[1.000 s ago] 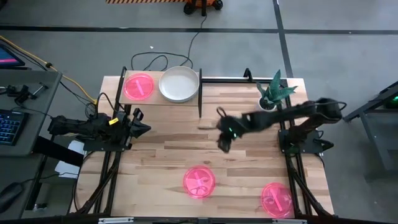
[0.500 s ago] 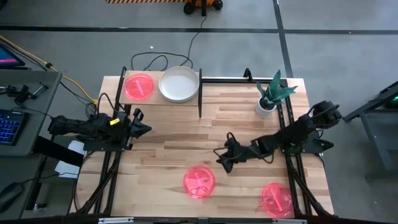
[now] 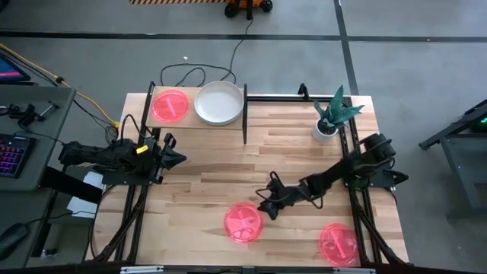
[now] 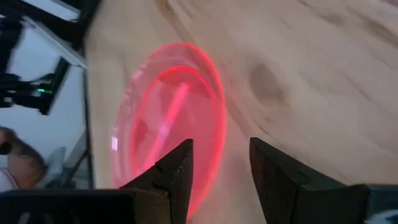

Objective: Place and stack plates onto a shelf
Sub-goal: Stack the bottom transparent pink plate on top of the pink transparent plate on the shelf

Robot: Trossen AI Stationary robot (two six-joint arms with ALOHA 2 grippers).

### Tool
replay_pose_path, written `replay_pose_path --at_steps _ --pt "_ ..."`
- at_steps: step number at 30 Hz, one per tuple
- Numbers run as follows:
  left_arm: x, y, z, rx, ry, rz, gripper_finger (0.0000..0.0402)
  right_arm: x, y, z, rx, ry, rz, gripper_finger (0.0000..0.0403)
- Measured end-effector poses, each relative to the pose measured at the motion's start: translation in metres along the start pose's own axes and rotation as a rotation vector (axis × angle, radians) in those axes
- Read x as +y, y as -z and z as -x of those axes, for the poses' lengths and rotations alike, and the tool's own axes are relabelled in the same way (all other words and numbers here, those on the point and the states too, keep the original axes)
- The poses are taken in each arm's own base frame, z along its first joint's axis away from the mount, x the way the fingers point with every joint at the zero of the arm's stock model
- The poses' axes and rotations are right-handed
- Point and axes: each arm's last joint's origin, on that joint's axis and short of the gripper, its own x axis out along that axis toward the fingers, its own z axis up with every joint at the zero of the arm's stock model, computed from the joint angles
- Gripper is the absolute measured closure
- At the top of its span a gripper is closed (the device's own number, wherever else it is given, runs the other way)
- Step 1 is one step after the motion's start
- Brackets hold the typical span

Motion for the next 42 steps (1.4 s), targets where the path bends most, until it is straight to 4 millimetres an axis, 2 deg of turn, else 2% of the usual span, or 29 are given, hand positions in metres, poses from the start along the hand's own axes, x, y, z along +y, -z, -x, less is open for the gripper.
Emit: replay_pose_path --at_steps 4,9,20,23,26,27,31,36,42 --pt "0.000 0.000 0.000 0.000 0.000 0.000 0.0401 -0.002 0.002 -0.008 0.009 0.008 0.034 0.0263" --pt "0.000 0.000 0.000 -0.001 0.000 0.000 0.0401 0.010 -0.002 -0.018 0.026 0.015 0.156 0.0263" --pt "0.000 0.001 0.000 0.010 -0.002 -0.001 0.0401 0.024 -0.006 -0.037 0.136 0.216 0.308 0.0267" --pt "0.000 0.001 0.000 0.010 -0.002 -0.001 0.0401 0.023 -0.005 -0.042 0.133 0.248 0.283 0.0300" --pt "0.000 0.001 0.000 0.009 -0.003 -0.001 0.0401 0.021 -0.007 -0.044 0.103 0.264 0.221 0.0375" --pt "0.000 0.001 0.000 0.008 -0.005 -0.001 0.0401 0.021 -0.009 -0.045 0.091 0.247 0.209 0.0388" --pt "0.000 0.000 0.000 0.003 -0.012 0.000 0.0401 0.025 -0.023 -0.050 0.065 0.112 0.182 0.0398" --pt "-0.001 -0.003 0.000 -0.032 0.003 0.002 0.0401 0.030 -0.053 -0.052 0.029 -0.109 0.163 0.0402" --pt "-0.006 -0.013 0.001 -0.113 0.146 0.017 0.0401 0.031 -0.081 -0.049 -0.026 -0.267 0.150 0.0403"
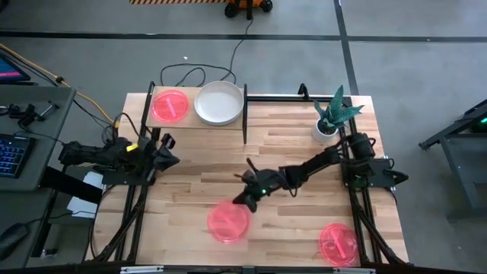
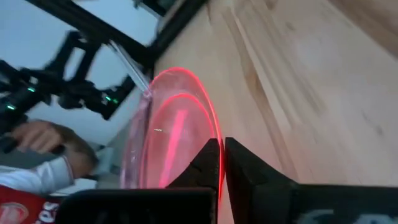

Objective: Place and stack plates onto a shelf
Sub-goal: Stack the bottom transparent pink plate on top of the pink transparent plate on the shelf

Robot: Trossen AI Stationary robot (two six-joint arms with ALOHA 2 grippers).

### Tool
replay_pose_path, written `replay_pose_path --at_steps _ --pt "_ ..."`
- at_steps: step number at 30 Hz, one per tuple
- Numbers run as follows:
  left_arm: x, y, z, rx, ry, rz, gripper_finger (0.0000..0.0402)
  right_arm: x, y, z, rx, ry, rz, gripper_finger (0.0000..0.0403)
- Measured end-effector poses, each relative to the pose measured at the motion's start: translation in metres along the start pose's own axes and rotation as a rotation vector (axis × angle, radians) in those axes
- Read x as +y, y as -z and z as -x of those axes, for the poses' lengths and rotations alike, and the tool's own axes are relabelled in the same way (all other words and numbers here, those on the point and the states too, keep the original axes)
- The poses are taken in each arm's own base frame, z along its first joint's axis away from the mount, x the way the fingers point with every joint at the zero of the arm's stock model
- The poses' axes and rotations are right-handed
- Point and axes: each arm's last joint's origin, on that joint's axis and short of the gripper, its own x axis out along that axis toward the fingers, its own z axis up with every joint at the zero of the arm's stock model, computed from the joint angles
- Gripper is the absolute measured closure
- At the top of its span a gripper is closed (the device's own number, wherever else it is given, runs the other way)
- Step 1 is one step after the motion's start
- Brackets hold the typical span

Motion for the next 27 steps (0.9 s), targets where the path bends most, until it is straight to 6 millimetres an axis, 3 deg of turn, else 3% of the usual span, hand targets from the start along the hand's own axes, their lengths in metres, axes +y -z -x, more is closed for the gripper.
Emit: replay_pose_path --at_steps 4,7,11,14,18,21,25,27 --pt "-0.003 -0.005 0.000 -0.045 0.077 0.011 0.0401 0.000 -0.020 0.003 -0.094 -0.072 0.009 0.0403" --pt "-0.004 -0.008 0.000 -0.065 0.094 0.008 0.0401 0.006 -0.049 0.003 -0.193 -0.118 0.049 0.0403" --pt "-0.004 -0.008 0.000 -0.068 0.093 -0.026 0.0401 0.011 -0.108 0.004 -0.275 -0.110 0.117 0.0403" --pt "-0.004 -0.008 0.000 -0.068 0.092 -0.035 0.0401 0.014 -0.162 0.012 -0.307 -0.009 0.193 0.0403" --pt "-0.004 -0.008 0.000 -0.070 0.093 -0.035 0.0401 0.026 -0.234 0.040 -0.368 0.221 0.307 0.0403" --pt "-0.004 -0.007 0.000 -0.063 0.099 -0.034 0.0401 0.035 -0.276 0.071 -0.450 0.402 0.372 0.0403" --pt "-0.004 -0.007 0.000 -0.062 0.098 -0.034 0.0401 0.038 -0.320 0.107 -0.610 0.538 0.370 0.0403" --pt "-0.004 -0.007 0.000 -0.065 0.099 -0.035 0.0401 0.028 -0.335 0.113 -0.660 0.547 0.322 0.0403"
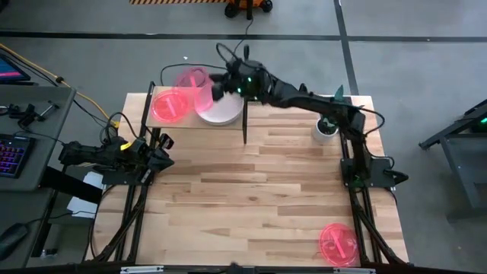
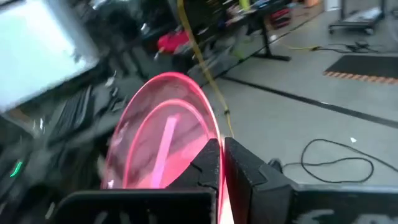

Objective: Place and stack plates onto a shelf
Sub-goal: Stack the bottom transparent pink plate on top of the pink transparent plate on the shelf

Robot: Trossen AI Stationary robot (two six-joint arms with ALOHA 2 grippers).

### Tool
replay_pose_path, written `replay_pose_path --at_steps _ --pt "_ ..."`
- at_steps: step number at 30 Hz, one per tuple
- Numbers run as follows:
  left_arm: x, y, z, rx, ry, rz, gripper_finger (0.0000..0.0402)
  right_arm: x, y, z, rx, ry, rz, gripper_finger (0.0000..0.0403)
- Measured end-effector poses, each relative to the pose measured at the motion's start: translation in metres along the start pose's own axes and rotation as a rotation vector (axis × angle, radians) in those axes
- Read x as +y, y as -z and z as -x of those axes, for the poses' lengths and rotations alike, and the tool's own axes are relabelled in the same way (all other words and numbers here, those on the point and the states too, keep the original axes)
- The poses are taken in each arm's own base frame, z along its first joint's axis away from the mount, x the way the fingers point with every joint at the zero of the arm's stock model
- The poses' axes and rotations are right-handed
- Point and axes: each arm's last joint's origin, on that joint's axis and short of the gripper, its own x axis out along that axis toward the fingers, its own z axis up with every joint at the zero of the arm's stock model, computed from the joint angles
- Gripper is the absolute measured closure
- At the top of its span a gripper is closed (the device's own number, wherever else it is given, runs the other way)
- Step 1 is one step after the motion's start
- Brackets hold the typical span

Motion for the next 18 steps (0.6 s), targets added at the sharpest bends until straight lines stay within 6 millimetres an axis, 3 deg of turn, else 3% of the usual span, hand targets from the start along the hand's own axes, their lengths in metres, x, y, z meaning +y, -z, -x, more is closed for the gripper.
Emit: replay_pose_path --at_steps 4,10,18 --pt "0.000 0.000 0.000 -0.005 -0.005 -0.030 0.0401 -0.024 0.012 -0.033 0.017 0.046 -0.082 0.0403" --pt "0.000 0.000 0.000 -0.004 -0.013 -0.092 0.0401 -0.036 0.033 -0.084 0.028 -0.018 -0.183 0.0403" --pt "0.003 0.000 0.000 -0.005 -0.108 -0.149 0.0401 -0.052 0.058 -0.098 0.028 0.005 -0.249 0.0403"
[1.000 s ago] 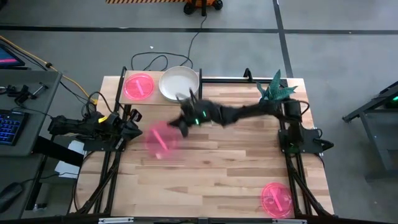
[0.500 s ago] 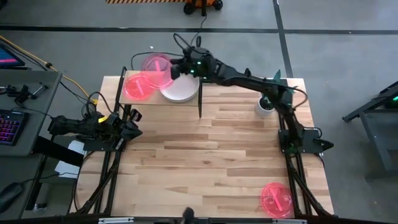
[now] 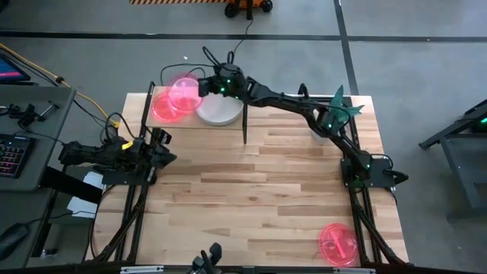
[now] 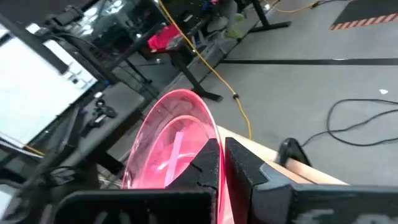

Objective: Place and stack plates onto a shelf
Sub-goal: Stack the bottom transparent pink plate on top of the pink transparent plate on the shelf

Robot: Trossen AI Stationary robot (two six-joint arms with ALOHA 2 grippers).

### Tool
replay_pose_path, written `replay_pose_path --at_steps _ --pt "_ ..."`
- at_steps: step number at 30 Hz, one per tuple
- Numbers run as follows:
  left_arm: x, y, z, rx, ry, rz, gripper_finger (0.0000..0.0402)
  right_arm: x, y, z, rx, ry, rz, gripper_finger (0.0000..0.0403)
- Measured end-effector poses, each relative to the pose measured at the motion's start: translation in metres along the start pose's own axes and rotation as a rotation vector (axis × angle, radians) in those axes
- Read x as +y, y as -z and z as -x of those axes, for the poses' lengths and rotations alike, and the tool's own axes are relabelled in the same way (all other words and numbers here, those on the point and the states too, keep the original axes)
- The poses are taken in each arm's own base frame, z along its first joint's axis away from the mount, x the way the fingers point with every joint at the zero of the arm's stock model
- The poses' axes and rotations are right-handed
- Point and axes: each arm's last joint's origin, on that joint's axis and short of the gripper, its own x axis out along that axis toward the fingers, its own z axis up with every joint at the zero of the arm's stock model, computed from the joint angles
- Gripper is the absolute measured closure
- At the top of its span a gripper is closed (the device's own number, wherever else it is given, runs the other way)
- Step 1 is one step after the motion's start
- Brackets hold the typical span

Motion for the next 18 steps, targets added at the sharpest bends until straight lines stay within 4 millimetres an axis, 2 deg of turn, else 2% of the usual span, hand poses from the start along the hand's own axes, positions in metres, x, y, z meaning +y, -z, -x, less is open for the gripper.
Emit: replay_pose_path --at_steps 8,13,18 --pt "0.003 0.000 0.000 0.000 -0.093 -0.033 0.0401 0.016 0.023 -0.009 -0.055 -0.062 -0.047 0.0403" --pt "0.003 0.000 0.000 0.002 -0.105 -0.033 0.0401 0.009 0.044 -0.022 -0.087 -0.089 -0.110 0.0403" --pt "0.003 0.001 0.000 0.004 -0.105 -0.033 0.0401 0.004 0.051 -0.029 -0.131 -0.114 -0.168 0.0403"
